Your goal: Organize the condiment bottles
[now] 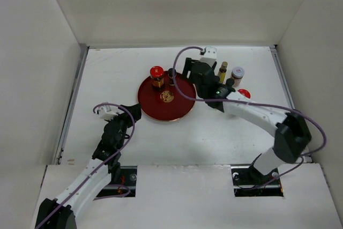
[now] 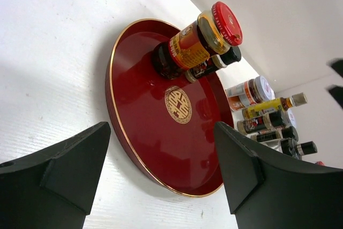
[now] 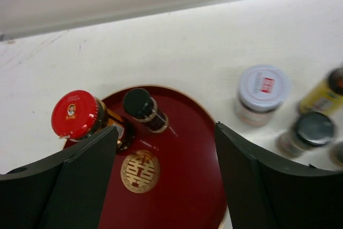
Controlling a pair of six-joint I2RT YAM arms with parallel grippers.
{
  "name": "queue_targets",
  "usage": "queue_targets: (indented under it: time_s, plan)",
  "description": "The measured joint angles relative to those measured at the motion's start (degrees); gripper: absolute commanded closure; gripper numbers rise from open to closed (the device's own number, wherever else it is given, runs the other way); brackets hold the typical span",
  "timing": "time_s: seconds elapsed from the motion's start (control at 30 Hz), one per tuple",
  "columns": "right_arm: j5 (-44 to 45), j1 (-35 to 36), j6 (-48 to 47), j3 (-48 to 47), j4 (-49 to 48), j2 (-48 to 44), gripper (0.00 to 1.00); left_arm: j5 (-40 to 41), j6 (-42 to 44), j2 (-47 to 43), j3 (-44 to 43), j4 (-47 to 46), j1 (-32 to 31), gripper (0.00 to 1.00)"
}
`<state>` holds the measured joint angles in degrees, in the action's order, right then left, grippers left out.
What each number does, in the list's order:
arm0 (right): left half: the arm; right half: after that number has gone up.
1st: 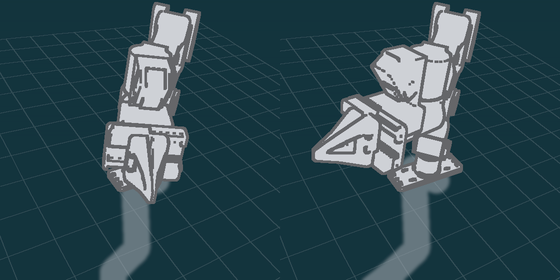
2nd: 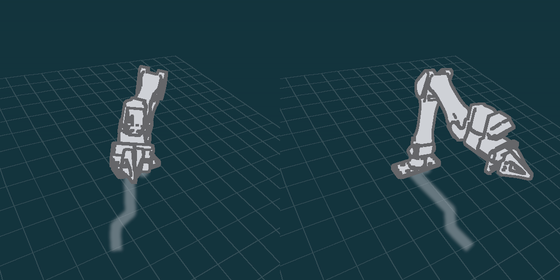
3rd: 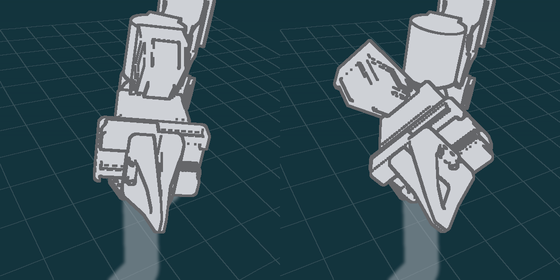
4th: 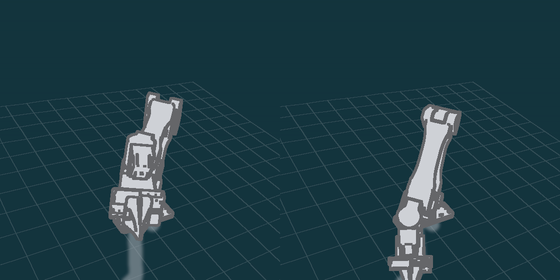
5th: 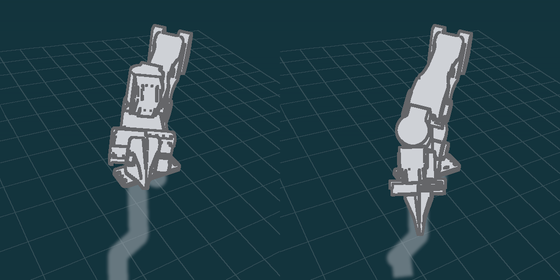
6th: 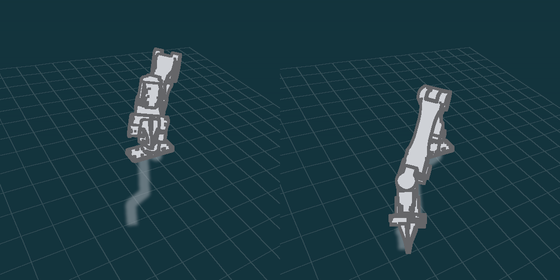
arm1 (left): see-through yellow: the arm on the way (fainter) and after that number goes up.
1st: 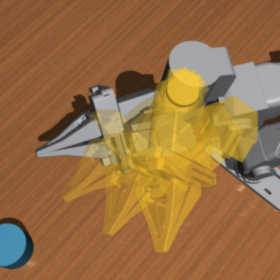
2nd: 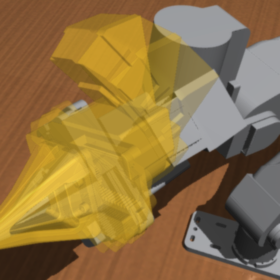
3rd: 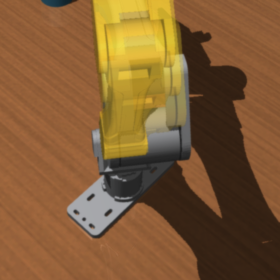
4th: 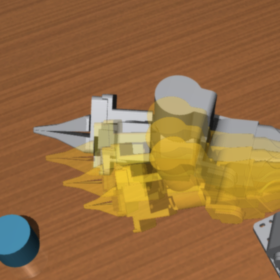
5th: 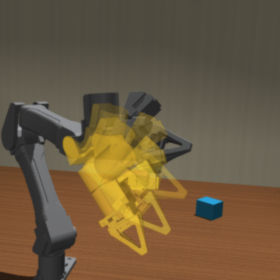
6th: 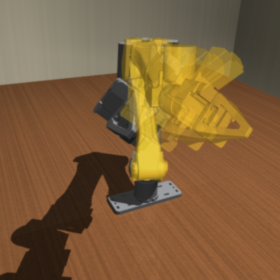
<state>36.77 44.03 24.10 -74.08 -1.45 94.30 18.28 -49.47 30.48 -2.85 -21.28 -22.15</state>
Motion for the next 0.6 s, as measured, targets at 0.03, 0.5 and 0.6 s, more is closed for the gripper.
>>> queue_targets:
  time_s: [0.03,0.5,0.6]
  plan:
    - [0.92,0.0,0.0,3.06,-0.66,-3.43,0.18,0.0,0.0,0.0,0.0,0.0,0.0,0.23]
    - [3.65,-9.77,1.77,29.16,4.72,-24.94,0.14,0.04,-0.04,2.25,0.0,-1.42,-0.02,0.23]
    - [1.9,-11.04,1.7,29.16,4.9,-24.17,0.14,0.07,-0.04,2.34,0.02,-1.95,-0.07,0.23]
